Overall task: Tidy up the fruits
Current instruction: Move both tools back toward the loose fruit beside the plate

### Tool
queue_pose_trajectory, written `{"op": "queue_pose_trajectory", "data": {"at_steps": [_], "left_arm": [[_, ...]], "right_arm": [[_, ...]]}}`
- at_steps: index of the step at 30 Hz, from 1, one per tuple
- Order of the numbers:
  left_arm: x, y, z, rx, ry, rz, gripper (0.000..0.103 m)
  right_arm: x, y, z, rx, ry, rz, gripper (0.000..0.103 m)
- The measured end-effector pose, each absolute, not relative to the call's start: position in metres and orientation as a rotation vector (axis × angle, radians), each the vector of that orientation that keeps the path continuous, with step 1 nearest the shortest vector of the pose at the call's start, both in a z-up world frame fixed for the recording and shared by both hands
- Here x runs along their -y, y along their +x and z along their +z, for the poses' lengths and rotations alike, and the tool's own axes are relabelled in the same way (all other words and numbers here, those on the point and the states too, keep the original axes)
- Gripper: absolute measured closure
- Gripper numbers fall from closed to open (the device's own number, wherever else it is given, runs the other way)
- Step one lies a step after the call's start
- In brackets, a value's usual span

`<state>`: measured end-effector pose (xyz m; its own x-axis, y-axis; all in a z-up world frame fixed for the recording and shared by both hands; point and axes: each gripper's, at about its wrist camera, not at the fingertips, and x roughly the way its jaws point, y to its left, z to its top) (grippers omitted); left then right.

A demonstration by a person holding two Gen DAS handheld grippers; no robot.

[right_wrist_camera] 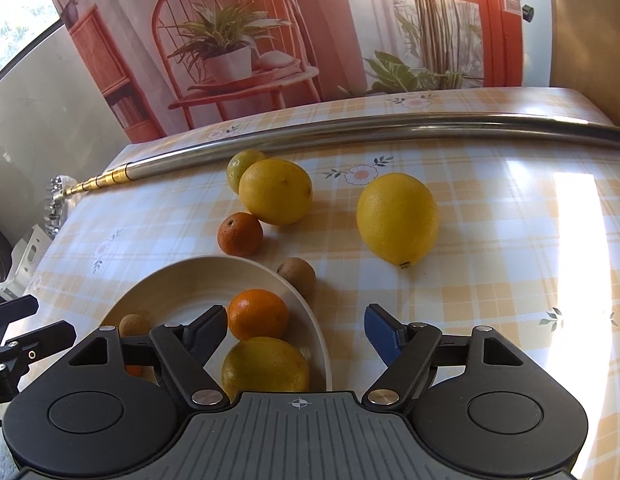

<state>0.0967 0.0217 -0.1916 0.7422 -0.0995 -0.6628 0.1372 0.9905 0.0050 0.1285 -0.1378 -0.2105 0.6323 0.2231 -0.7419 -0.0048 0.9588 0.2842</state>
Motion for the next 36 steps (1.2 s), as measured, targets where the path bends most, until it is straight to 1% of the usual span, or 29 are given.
{"op": "queue_pose_trajectory", "data": {"at_steps": [7, 10, 17, 19, 22, 23, 25, 30, 36], "left_arm": [[-0.02, 0.118, -0.181, -0.723, 0.075, -0.147, 0.013], [-0.013, 0.127, -0.18, -0.74, 0.101, -0.174, 0.017], [0.002, 0.146, -0.18, -0.764, 0.109, -0.233, 0.019], [0.006, 0.152, -0.18, -0.771, 0.102, -0.251, 0.019], [0.015, 0.162, -0.181, -0.775, 0.115, -0.285, 0.024], [0.018, 0.165, -0.181, -0.779, 0.124, -0.293, 0.028], [0.024, 0.175, -0.184, -0.805, 0.137, -0.297, 0.032], [0.033, 0.198, -0.192, -0.845, 0.083, -0.342, 0.046], [0.045, 0.22, -0.204, -0.898, 0.016, -0.39, 0.05]], "right_arm": [[0.144, 0.125, -0.198, -0.831, 0.25, 0.13, 0.031], [0.144, 0.125, -0.195, -0.818, 0.236, 0.131, 0.031], [0.154, 0.122, -0.193, -0.783, 0.257, 0.102, 0.033], [0.159, 0.122, -0.195, -0.784, 0.273, 0.09, 0.035], [0.167, 0.122, -0.199, -0.784, 0.309, 0.077, 0.037], [0.169, 0.123, -0.2, -0.783, 0.315, 0.073, 0.038], [0.172, 0.123, -0.202, -0.782, 0.321, 0.065, 0.039], [0.176, 0.124, -0.206, -0.782, 0.34, 0.06, 0.043], [0.18, 0.123, -0.207, -0.779, 0.353, 0.066, 0.047]]}}
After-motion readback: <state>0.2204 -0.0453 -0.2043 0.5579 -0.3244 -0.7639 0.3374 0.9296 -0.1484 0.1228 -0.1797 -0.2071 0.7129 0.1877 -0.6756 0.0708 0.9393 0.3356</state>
